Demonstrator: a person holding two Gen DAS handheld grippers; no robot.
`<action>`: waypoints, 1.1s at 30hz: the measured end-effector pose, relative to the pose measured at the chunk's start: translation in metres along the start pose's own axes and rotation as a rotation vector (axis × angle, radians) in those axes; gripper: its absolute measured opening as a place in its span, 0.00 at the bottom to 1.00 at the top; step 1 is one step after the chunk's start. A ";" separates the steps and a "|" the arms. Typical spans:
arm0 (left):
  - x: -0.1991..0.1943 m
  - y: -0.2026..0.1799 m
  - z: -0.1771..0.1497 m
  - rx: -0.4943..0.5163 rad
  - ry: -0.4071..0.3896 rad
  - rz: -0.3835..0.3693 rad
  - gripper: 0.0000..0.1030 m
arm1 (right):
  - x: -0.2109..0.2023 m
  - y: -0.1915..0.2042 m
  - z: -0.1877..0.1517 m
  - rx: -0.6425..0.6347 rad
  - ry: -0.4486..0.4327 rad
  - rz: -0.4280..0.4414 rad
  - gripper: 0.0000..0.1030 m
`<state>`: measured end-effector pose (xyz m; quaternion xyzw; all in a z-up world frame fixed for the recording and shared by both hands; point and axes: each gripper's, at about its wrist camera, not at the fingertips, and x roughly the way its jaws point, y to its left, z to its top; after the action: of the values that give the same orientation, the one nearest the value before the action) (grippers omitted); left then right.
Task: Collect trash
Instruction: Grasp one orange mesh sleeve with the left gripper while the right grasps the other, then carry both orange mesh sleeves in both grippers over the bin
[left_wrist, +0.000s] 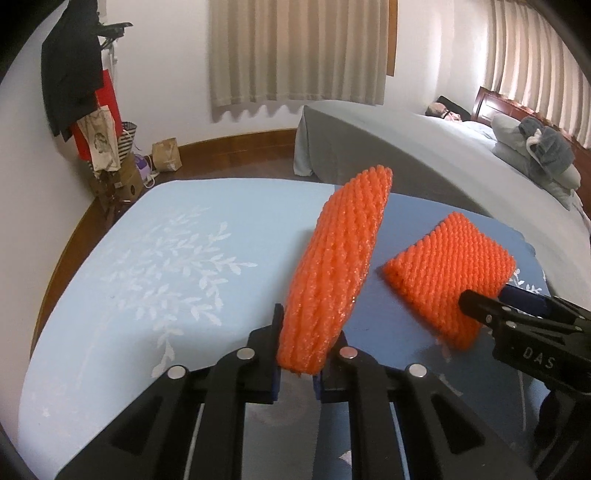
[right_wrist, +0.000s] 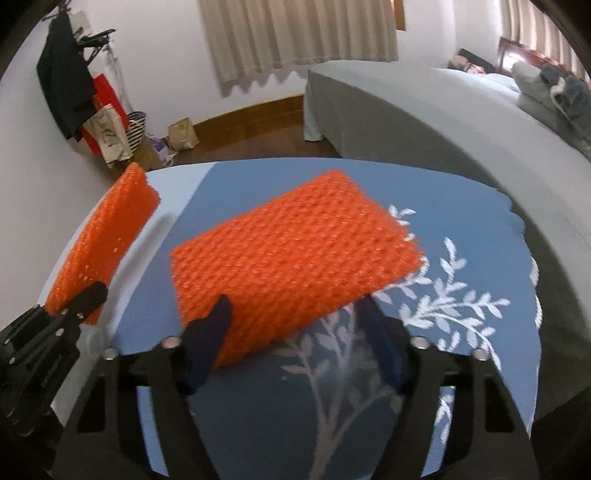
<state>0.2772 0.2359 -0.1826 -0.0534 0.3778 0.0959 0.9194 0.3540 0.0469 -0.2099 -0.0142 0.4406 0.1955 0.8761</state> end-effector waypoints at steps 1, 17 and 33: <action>-0.001 -0.002 -0.002 -0.001 -0.001 0.000 0.13 | 0.001 0.001 0.001 -0.004 0.000 0.010 0.53; -0.028 -0.010 0.002 0.014 -0.045 -0.019 0.13 | -0.053 0.002 0.001 -0.028 -0.078 0.105 0.10; -0.111 -0.066 0.009 0.068 -0.136 -0.112 0.13 | -0.171 -0.037 -0.032 -0.002 -0.197 0.064 0.10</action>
<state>0.2205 0.1578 -0.0969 -0.0365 0.3141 0.0346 0.9481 0.2513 -0.0505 -0.1016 0.0181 0.3523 0.2242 0.9084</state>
